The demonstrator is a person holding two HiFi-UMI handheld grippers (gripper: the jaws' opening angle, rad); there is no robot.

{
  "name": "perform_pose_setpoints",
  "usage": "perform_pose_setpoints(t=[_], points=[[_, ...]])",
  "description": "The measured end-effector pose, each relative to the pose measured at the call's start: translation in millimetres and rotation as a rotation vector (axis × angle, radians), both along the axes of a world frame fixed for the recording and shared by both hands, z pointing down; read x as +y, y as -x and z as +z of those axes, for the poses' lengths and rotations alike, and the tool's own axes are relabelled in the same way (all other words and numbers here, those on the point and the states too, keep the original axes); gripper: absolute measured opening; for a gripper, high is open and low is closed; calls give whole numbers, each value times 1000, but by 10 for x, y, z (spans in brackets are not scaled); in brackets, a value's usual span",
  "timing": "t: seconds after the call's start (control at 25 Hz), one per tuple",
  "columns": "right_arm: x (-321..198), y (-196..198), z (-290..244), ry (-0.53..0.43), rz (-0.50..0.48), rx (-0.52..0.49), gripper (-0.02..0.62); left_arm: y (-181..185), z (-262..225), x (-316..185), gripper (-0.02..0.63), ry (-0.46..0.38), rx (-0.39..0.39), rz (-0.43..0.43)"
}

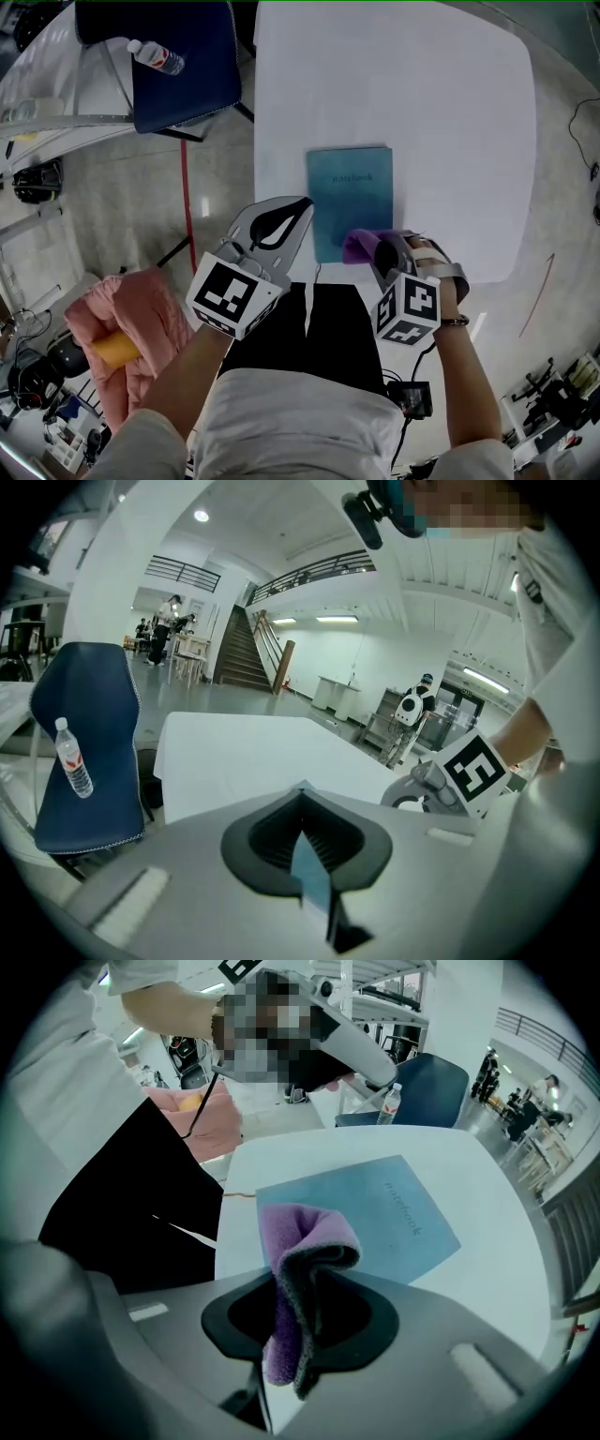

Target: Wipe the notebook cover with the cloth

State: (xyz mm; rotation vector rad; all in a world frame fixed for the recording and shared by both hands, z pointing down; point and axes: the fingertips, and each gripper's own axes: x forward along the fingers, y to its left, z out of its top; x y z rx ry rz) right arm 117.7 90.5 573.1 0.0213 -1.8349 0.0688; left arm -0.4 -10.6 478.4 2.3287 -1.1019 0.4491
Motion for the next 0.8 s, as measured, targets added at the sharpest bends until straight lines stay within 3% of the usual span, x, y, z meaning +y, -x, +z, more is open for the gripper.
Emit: perform_pose_setpoints(t=[0.6,0.8], points=[[161,-57,-14,72,-50,27,109,-21,11,61,0,3,-5,-15],[135,-48,-55,68,0,-13,110,24,6,63,0,3,-1,-34]])
